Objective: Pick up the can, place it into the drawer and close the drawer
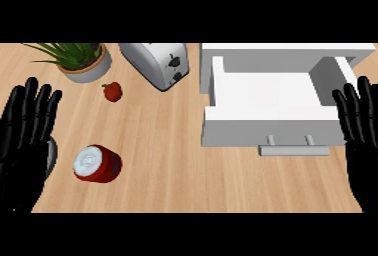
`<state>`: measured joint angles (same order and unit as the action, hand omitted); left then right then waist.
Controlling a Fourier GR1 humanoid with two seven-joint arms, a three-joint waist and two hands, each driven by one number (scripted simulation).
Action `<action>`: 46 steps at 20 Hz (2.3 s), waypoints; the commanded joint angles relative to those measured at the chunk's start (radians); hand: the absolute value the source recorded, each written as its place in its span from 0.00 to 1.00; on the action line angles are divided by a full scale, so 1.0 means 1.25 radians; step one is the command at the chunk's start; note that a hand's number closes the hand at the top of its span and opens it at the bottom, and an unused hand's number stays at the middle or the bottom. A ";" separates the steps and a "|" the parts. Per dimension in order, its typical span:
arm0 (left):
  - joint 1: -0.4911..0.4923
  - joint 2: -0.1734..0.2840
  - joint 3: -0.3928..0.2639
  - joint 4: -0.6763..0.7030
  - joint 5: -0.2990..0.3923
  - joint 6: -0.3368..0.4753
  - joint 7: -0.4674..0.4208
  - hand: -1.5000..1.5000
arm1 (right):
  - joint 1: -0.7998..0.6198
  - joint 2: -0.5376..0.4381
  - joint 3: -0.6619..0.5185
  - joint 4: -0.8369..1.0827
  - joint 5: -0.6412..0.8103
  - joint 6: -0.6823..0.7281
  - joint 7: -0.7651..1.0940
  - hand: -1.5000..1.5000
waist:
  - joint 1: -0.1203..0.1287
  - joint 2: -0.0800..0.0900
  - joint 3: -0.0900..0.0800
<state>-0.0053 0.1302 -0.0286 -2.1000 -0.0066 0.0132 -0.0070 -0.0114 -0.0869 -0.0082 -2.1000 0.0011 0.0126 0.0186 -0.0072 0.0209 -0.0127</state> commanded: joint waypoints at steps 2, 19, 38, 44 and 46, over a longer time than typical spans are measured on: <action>0.052 0.021 -0.022 -0.009 0.117 -0.122 -0.055 0.00 | 0.003 -0.017 -0.017 -0.031 -0.005 0.005 0.027 0.00 | 0.007 -0.018 0.009; 0.169 0.195 0.114 -0.085 0.409 -0.339 0.225 0.00 | 0.086 0.000 -0.047 0.042 0.002 -0.005 0.130 0.00 | 0.007 -0.017 0.010; 0.084 0.082 0.142 0.106 0.288 -0.376 0.207 0.00 | 0.207 0.030 -0.080 0.036 -0.007 0.071 0.034 0.00 | 0.004 -0.017 0.010; 0.123 0.078 0.156 0.140 0.242 -0.427 0.144 0.00 | 0.309 0.036 -0.100 0.011 -0.020 0.119 -0.057 0.00 | 0.003 -0.018 0.010; 0.151 0.036 0.137 0.154 0.185 -0.427 0.076 0.00 | 0.252 0.034 -0.119 0.036 -0.033 0.109 -0.027 0.00 | 0.006 -0.017 0.010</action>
<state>0.1380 0.2086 0.1459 -1.9151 0.2733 -0.5039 0.1516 0.2827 -0.0604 -0.1505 -2.0858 -0.0416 0.1293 0.0392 -0.0025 -0.0007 -0.0002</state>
